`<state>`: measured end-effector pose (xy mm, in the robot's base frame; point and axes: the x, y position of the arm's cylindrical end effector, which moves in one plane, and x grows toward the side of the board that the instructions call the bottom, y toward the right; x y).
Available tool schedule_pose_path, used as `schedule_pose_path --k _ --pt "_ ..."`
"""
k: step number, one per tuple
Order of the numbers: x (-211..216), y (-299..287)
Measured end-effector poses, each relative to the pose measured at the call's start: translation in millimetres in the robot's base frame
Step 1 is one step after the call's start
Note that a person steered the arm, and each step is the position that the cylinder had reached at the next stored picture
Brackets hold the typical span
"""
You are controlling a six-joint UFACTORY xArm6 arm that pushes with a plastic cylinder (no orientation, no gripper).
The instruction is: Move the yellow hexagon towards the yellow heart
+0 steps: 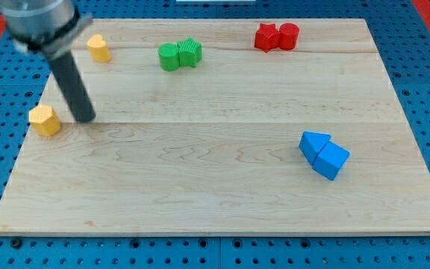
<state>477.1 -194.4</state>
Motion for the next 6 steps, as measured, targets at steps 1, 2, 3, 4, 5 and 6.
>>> schedule_pose_path --k 1,2,3,4,5,6 --pt "19 -20" --pt "-5 -75" --pt "-36 -89" --pt "-72 -66" --pt "-106 -20" --pt "-143 0"
